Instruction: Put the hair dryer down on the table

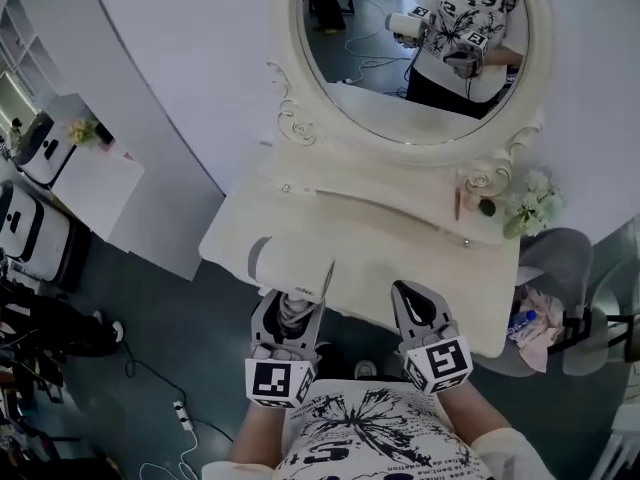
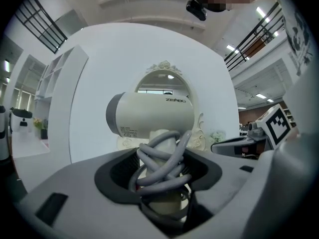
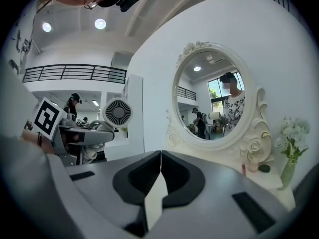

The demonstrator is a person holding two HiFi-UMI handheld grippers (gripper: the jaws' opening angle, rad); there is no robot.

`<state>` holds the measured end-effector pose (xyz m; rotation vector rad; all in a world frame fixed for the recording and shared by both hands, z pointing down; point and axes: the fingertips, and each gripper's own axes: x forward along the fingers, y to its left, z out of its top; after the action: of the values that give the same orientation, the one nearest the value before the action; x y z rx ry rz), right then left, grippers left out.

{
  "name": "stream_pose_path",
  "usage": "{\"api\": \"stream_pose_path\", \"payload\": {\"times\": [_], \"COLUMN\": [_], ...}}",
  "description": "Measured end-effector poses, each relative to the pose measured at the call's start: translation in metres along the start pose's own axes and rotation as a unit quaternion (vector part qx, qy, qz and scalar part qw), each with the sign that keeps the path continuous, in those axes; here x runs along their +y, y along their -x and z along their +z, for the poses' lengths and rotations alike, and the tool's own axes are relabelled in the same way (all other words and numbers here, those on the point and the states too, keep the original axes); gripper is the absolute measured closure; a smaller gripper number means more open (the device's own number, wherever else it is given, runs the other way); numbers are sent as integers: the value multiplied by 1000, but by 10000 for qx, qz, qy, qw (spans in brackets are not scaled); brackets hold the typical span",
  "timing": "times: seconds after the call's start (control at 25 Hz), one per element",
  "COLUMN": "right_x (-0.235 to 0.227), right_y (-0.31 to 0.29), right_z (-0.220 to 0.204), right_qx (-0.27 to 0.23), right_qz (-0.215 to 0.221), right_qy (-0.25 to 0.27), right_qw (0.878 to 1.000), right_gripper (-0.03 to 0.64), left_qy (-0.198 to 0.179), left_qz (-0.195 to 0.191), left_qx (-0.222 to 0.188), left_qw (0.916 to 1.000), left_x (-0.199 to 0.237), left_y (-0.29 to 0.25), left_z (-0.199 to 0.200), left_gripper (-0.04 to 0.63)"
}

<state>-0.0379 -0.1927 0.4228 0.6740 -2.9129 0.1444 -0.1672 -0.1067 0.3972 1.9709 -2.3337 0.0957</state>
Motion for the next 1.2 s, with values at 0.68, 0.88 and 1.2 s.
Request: {"api": "stream_pose_path", "payload": {"times": [0.68,0.88,1.2], "right_x": [-58,-61,-69], "right_y": [-80,-101,-122], "right_z": [7,-21,-64], "right_qx": [-47,40,337], "right_qz": [-1605,-1845,-2101], "right_qy": [-345,-427,-767], "right_qw": [9864,9819,9741], "right_gripper": [598,597,597], "left_qy": [-267,-477,-1024], "left_qz": [-1911,-2455,-3181], "left_qx": [581,1075,1873], "left_qw": [9795,9622,9237], "left_x": [40,41,31], "left_y": [-149,-171,-194], "left_z": [-14,-60,-145], "left_gripper": [341,341,341]}}
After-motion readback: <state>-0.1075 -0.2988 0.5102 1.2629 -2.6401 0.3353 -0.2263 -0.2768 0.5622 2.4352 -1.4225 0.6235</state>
